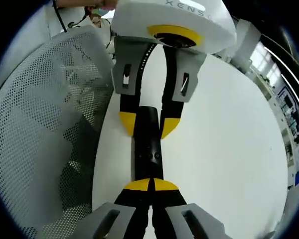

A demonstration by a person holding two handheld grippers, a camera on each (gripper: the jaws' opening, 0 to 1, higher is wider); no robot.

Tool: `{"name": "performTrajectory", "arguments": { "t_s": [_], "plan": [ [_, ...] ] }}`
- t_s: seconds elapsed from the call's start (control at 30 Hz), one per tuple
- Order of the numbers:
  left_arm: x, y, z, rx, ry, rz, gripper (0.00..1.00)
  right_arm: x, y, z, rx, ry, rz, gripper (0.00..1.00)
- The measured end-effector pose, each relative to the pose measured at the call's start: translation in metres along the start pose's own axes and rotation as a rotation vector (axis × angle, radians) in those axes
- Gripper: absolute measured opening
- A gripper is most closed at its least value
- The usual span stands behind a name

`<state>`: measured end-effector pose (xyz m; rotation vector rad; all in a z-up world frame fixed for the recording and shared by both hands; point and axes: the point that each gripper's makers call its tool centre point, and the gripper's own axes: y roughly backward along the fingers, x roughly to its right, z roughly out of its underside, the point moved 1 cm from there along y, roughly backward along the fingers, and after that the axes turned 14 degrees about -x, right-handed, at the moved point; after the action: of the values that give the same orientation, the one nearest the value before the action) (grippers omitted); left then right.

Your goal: Press the specified remote control buttons in sequence, fully releasing each button before pressing the next.

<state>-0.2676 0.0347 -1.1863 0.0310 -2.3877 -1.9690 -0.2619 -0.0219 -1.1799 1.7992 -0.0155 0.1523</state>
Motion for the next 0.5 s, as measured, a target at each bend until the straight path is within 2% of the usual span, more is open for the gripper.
{"name": "performTrajectory", "arguments": {
  "t_s": [0.03, 0.2, 0.33, 0.43, 0.47, 0.5],
  "plan": [
    [0.000, 0.000, 0.000, 0.002, 0.004, 0.000, 0.23, 0.000, 0.000, 0.000, 0.007, -0.013, -0.003, 0.00],
    [0.000, 0.000, 0.000, 0.003, 0.004, -0.002, 0.23, 0.003, 0.001, 0.001, 0.145, -0.242, -0.052, 0.00],
    [0.000, 0.000, 0.000, -0.002, -0.003, 0.000, 0.23, 0.002, 0.001, 0.002, 0.153, -0.244, -0.045, 0.00],
    [0.001, 0.000, 0.000, -0.002, -0.004, 0.001, 0.23, -0.002, 0.002, -0.006, 0.162, -0.153, -0.024, 0.00],
    [0.000, 0.000, 0.000, 0.000, -0.003, 0.002, 0.23, -0.001, 0.003, -0.008, 0.161, -0.145, -0.011, 0.00],
    [0.000, 0.000, 0.000, 0.001, -0.002, 0.002, 0.23, 0.001, 0.002, -0.008, 0.140, -0.128, 0.002, 0.00]
  ]
}}
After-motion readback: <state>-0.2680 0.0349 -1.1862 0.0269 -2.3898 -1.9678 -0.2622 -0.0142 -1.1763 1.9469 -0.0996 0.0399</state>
